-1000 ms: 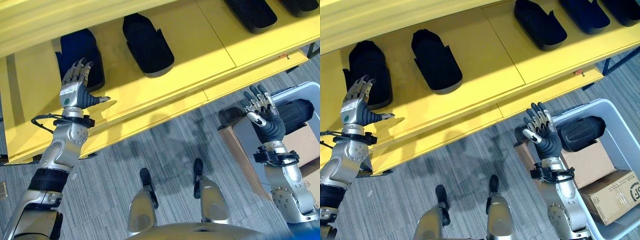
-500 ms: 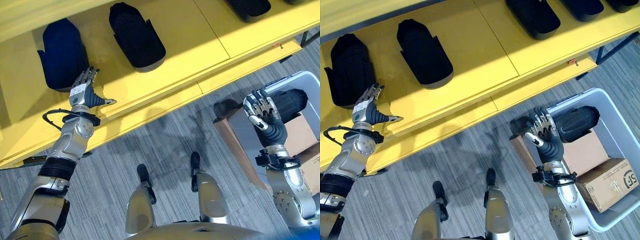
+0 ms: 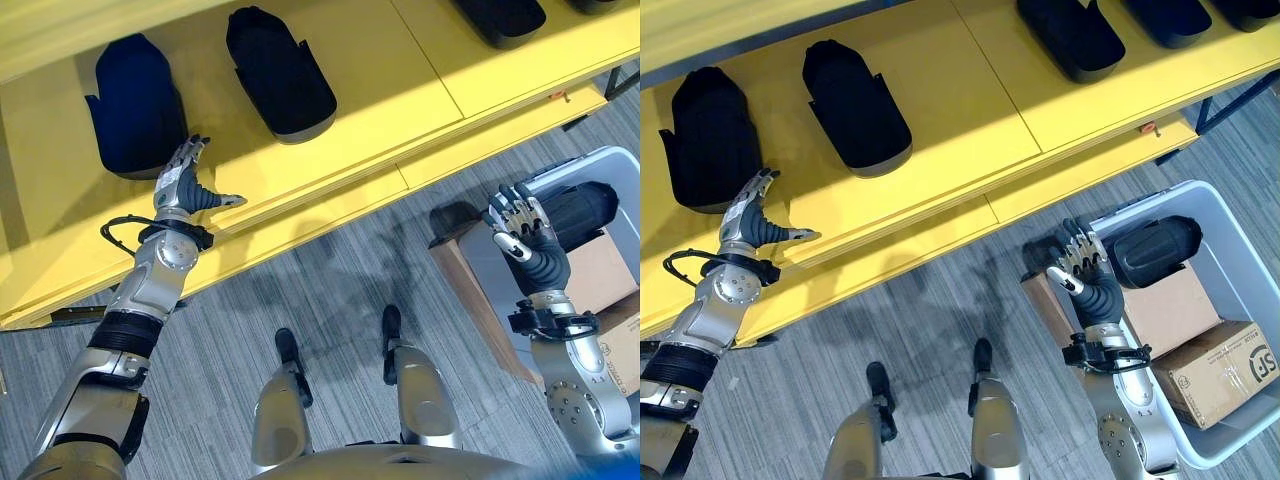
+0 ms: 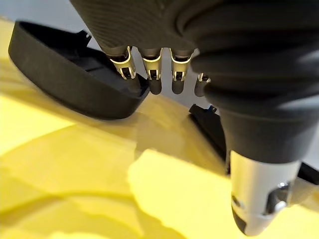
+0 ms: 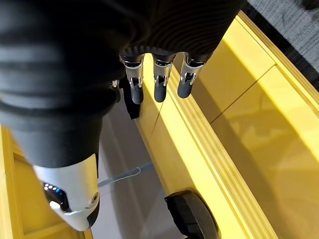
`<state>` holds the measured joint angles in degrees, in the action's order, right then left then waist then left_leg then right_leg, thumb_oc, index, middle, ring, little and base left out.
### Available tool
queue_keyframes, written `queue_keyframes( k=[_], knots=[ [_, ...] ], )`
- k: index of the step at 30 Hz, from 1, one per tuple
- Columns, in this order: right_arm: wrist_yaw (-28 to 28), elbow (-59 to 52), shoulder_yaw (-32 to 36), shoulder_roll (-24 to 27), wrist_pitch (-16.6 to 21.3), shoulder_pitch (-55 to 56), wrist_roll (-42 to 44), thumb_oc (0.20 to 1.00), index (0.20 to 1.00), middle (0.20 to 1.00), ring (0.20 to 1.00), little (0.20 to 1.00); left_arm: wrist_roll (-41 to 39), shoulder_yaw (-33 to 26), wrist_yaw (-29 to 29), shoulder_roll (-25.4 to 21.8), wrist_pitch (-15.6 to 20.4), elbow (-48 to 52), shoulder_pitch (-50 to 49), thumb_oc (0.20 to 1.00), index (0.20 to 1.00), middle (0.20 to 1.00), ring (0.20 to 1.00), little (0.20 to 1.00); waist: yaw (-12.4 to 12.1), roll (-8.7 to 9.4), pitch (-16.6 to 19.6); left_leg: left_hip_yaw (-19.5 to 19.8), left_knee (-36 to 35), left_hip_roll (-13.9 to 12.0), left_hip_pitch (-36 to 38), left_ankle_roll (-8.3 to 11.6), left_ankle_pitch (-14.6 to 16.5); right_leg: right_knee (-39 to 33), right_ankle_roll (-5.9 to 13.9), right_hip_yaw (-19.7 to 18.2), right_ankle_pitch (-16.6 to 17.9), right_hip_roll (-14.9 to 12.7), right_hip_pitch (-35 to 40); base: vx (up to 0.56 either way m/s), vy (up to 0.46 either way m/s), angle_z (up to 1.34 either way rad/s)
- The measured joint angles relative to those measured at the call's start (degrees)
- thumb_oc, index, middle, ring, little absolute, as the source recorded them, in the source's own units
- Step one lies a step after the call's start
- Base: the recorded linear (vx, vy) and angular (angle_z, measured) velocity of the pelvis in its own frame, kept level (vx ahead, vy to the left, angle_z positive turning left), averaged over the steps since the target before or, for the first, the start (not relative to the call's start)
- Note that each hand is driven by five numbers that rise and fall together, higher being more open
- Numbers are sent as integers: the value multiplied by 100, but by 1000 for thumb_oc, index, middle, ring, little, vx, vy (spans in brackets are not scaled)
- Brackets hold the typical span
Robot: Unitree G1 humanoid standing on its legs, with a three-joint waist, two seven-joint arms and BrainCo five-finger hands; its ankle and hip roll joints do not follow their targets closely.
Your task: Move parts from the plastic box to the shelf.
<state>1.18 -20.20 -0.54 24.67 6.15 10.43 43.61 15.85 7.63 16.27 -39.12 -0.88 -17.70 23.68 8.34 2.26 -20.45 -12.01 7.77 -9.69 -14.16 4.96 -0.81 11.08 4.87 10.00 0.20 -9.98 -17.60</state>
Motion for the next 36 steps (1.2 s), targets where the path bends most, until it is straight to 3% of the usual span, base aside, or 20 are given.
queue_keyframes(
  k=[17, 24, 26, 36],
  knots=[
    [11, 4, 6, -8, -53, 10, -156, 1000, 1000, 1000, 1000, 1000, -1025, -110, 3, 729, 132, 475, -310, 1000, 1000, 1000, 1000, 1000, 4, -25, -15, 7, 61, -1, -75, -8, 7, 135, -14, -1, -44, -17, -107, 0, 0, 0],
    [11, 4, 6, -7, -70, 7, -222, 1000, 1000, 1000, 1000, 1000, -1000, -410, 81, 722, 202, 963, -496, 1000, 1000, 1000, 1000, 1000, -17, -25, -15, 17, 78, -7, -75, -9, 7, 172, -21, -1, -61, -18, -107, 0, 0, 0],
    [20, 4, 5, 1, -69, 4, -222, 1000, 1000, 1000, 1000, 1000, -771, -758, 442, 703, 231, 968, -537, 1000, 1000, 1000, 1000, 1000, -31, -25, -15, 13, 80, -23, -85, -9, 8, 197, -30, -2, -72, -15, -136, 0, 0, 0],
    [83, 5, 5, 15, -34, -50, -215, 1000, 1000, 1000, 1000, 1000, -89, -1213, 1159, 403, 222, 958, -810, 1000, 1000, 1000, 1000, 1000, -168, -7, -124, 49, 166, -28, -272, -6, 18, 314, -54, -2, -115, -19, -311, 9, 5, 2]
  ],
)
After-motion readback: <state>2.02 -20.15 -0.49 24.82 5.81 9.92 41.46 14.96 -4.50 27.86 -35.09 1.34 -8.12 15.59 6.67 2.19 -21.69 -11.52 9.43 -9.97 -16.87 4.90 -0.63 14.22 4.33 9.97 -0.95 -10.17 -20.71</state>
